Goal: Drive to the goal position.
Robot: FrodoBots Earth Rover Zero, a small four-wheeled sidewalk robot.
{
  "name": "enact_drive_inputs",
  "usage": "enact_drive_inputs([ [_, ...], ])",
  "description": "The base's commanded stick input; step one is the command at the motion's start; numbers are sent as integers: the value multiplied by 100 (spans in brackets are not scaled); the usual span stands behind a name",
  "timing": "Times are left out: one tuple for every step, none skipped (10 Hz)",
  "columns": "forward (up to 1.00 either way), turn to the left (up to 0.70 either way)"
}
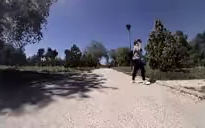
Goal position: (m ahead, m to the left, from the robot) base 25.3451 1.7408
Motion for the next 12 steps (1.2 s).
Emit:
enact_drive_inputs([
  [70,1],
  [70,4],
  [70,10],
  [70,16],
  [70,23],
  [70,29],
  [70,1],
  [70,1],
  [70,1],
  [70,1],
  [70,1],
  [70,1],
])
